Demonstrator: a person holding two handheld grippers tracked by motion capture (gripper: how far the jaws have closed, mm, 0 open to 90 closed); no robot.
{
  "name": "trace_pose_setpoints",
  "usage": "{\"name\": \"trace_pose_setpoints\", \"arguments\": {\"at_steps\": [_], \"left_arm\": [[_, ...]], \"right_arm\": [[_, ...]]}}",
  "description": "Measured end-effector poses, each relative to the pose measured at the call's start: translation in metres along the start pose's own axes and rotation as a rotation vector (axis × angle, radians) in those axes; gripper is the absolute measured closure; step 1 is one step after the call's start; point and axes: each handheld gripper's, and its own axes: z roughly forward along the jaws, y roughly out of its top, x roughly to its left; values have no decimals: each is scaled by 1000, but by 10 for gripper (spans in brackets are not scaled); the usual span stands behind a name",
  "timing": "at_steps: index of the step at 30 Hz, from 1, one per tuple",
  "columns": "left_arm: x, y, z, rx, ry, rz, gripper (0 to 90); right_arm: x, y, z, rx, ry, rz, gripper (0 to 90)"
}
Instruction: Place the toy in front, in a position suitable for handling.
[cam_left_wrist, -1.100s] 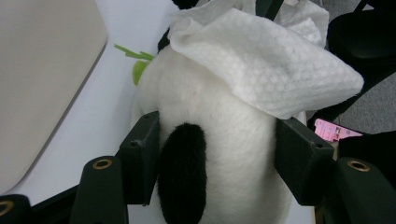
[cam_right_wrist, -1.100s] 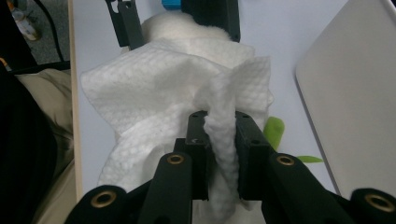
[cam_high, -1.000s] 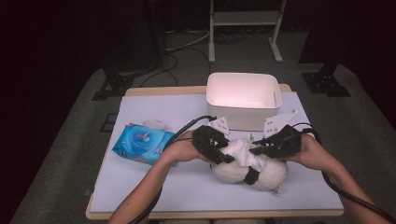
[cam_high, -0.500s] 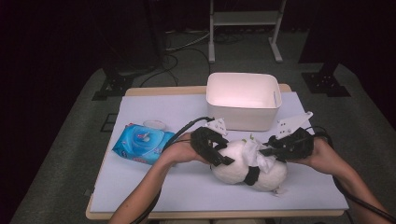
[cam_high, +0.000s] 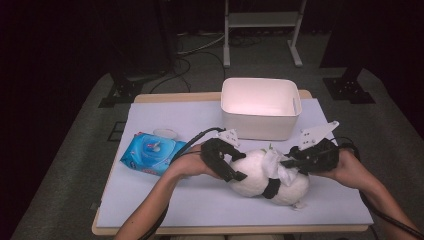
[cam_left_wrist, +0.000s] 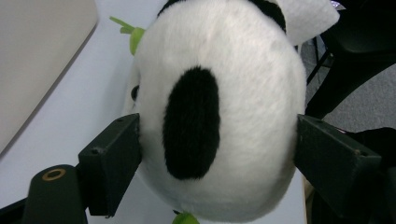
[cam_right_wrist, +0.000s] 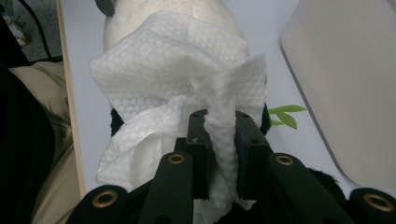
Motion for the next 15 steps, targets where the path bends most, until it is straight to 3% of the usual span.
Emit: {"name": "trace_pose_setpoints", "arguments": {"at_steps": [10,15], "left_arm": [[-1,-7,4,37,1,-5,119],[0,-9,6,29,-10,-15,113]], "right_arm": [[0,-6,-2,-14,-7,13,777],[-1,-10,-5,-17,-7,25,777]]}}
